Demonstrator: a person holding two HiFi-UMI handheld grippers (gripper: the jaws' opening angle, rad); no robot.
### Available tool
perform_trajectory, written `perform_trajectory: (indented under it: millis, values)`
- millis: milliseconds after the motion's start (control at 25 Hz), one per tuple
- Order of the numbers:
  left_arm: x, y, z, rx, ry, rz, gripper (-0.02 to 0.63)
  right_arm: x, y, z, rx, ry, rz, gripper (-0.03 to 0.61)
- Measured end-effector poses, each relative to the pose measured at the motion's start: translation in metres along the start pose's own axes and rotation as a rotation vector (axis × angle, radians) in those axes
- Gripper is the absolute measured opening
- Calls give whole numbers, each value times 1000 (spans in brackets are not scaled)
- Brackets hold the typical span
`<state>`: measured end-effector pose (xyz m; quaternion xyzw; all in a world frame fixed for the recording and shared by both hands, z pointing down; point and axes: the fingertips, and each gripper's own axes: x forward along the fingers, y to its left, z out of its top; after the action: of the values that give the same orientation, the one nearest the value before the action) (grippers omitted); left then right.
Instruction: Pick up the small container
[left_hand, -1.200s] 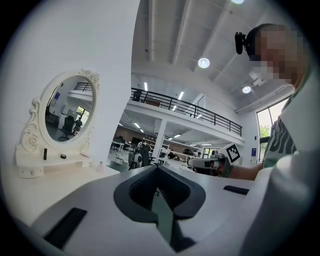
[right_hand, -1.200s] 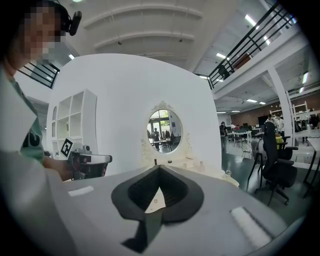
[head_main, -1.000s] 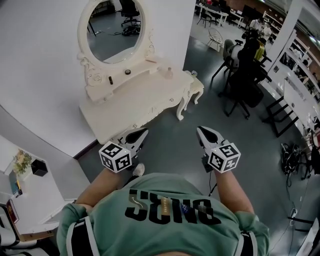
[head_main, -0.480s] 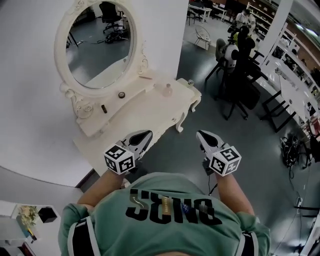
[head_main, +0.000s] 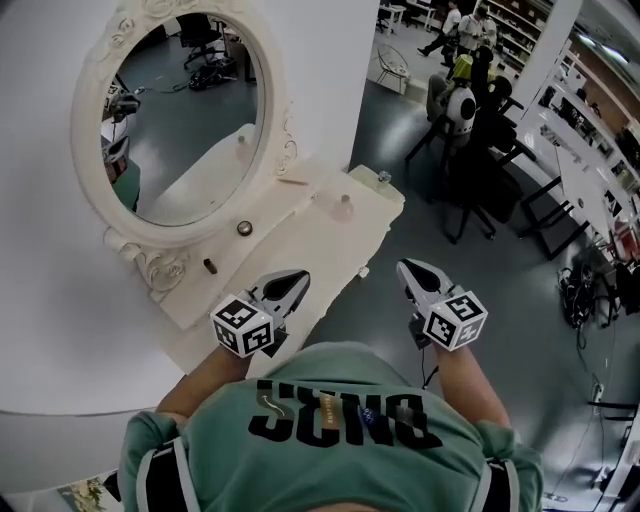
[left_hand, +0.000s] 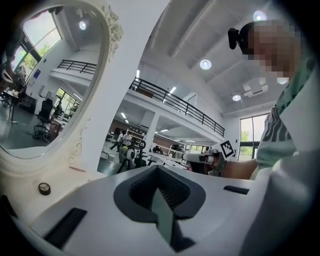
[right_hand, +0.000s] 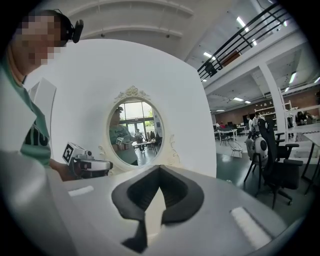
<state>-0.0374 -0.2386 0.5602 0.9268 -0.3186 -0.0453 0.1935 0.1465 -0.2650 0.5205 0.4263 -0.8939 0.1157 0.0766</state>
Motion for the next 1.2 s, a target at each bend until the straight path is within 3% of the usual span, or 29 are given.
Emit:
perform_trajectory:
  millis: [360,680,800,1200]
  values:
    - [-12,-1,-17,-32,13,77,3,5,-7,-6,11,38,51,8]
    - [-27,-6,-19,-18,-14,193,3,18,11,-12,-44,44,163,8]
    - [-22,11,-11,-13,-25,231,3,45,8,-11,-55,38,219,8]
    - [-34,34,-11,6,-4,236,3,68,24,-13,-31,30,217,8]
